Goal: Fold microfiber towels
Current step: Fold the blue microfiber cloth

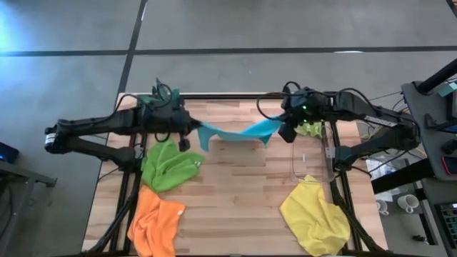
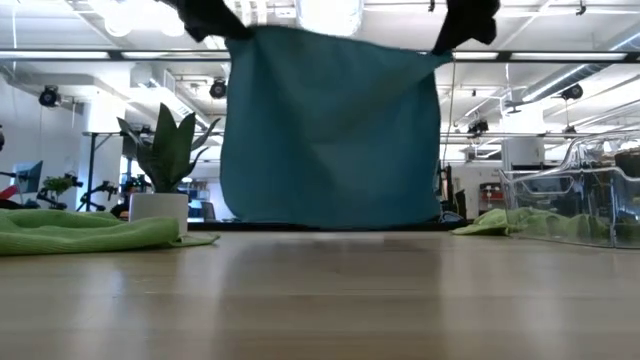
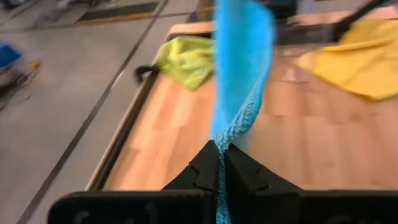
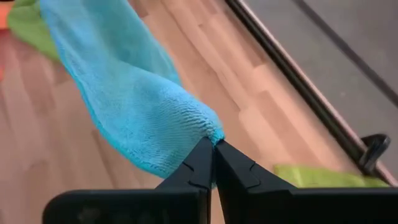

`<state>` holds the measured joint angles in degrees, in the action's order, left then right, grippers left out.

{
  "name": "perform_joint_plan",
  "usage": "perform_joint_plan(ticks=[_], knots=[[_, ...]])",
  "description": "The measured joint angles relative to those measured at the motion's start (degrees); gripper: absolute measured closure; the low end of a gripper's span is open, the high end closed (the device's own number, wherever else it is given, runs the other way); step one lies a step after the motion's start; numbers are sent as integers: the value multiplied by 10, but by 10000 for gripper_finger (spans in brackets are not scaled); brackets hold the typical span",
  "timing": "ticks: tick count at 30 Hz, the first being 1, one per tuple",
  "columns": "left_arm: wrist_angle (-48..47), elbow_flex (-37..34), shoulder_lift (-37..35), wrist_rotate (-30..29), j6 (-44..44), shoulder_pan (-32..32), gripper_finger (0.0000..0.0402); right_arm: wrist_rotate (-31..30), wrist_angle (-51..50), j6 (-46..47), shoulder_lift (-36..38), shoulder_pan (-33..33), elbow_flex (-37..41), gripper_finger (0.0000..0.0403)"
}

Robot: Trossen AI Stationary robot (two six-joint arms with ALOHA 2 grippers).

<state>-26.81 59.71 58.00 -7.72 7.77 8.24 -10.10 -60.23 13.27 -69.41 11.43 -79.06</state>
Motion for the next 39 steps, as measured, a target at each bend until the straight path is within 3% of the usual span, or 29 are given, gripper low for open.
perform_joint_plan(ticks=[15,20,27,31,35,39], knots=[[-14,32,23,0,-46,-127,402,-5,-29,77,-2,-106,-42,394],[-21,33,24,-2,-45,-155,402,-61,-36,97,-19,-127,-41,394],[-72,47,22,-11,-40,-154,402,-69,-19,54,-116,-68,-40,394],[-134,98,22,-16,-29,-149,402,-65,108,-34,-184,-15,-49,394],[-196,149,33,-35,-28,-146,401,-56,254,-130,-250,26,-114,394],[-199,159,48,-37,-43,-146,401,-14,263,-167,-311,39,-198,394]])
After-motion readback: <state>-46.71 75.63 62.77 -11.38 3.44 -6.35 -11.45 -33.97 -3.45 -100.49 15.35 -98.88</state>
